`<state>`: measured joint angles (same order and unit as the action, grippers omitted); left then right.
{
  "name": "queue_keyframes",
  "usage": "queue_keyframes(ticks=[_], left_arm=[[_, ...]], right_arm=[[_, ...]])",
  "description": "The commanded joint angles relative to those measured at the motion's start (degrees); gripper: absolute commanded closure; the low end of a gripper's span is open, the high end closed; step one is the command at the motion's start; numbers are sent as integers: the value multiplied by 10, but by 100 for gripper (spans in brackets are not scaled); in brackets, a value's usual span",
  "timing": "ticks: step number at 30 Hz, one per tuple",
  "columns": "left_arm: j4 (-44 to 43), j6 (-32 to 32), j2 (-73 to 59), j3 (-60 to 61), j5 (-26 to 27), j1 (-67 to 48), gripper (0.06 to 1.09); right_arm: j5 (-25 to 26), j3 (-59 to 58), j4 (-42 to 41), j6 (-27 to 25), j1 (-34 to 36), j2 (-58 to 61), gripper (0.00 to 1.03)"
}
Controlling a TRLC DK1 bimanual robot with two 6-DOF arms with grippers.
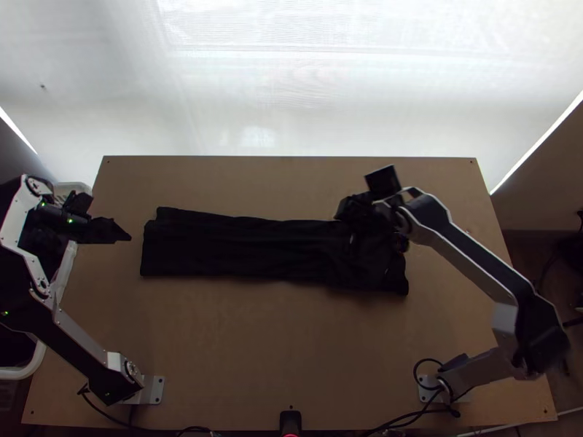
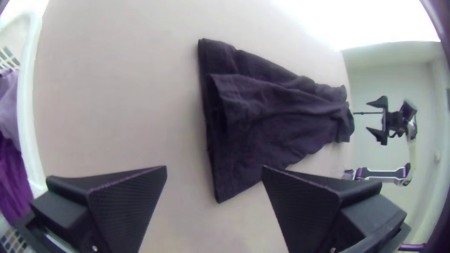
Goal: Fold the t-shirt
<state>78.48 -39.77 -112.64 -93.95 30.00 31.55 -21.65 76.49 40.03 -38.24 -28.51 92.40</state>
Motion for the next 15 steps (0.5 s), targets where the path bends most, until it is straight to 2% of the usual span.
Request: queue_keyframes(ticks=[1,6,9,15], left_arm=[[53,-35,-41,55,132,40,10],[60,-55,-50,90,196,38,10],[57,-57,-50,98,212,38,10],[44,-59,-56,97,210,37,10]], right_arm=[[-8,86,11,23,-81,120,5],[-16,139,11,30,-110,183,5],[-17,167,11,31,-127,215,5],[-17,242,11,35,-154,280,5]])
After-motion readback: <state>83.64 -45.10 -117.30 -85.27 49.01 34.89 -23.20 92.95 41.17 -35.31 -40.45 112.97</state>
